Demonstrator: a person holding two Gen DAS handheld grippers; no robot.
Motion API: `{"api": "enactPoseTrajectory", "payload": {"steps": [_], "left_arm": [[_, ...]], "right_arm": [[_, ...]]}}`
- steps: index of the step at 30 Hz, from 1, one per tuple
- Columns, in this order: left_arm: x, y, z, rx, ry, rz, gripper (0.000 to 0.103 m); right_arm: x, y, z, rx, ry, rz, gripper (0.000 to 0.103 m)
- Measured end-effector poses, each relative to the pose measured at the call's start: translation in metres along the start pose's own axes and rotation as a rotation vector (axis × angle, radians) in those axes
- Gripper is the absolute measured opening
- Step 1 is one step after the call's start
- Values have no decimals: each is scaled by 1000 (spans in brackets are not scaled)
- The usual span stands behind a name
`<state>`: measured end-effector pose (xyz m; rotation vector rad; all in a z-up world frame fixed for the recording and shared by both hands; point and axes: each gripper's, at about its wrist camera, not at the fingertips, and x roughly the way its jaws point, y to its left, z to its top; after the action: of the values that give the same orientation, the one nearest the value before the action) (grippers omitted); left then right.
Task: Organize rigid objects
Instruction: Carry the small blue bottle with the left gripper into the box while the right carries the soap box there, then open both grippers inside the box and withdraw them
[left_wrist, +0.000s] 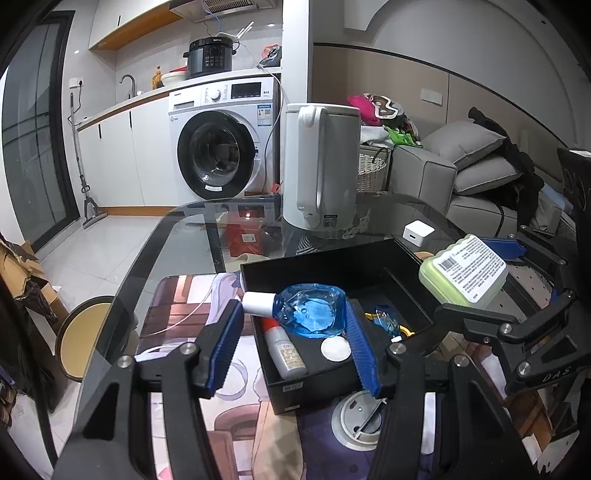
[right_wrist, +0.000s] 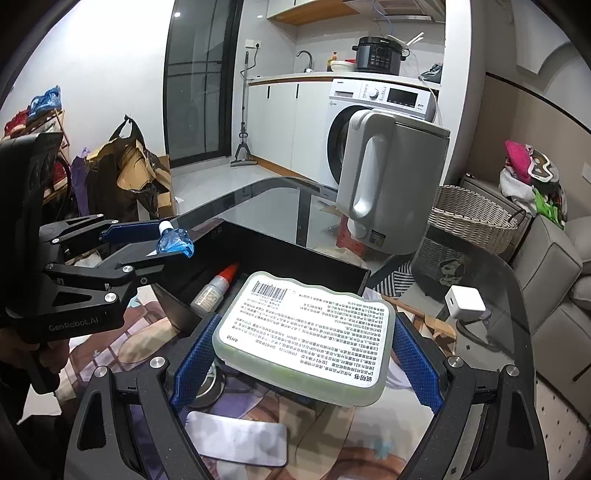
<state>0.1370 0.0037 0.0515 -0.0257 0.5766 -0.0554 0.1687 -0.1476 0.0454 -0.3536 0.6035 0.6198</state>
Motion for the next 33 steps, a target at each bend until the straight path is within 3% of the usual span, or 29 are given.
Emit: {"api": "enactPoseTrajectory", "payload": {"steps": [23,33], "left_arm": [[38,-14,2,59,64,-2,55],[45,-14,4,87,86,10,55]], "right_arm": [[54,1,17,-154,70,34,91],[75,5,32,-269,144,77,91]]}}
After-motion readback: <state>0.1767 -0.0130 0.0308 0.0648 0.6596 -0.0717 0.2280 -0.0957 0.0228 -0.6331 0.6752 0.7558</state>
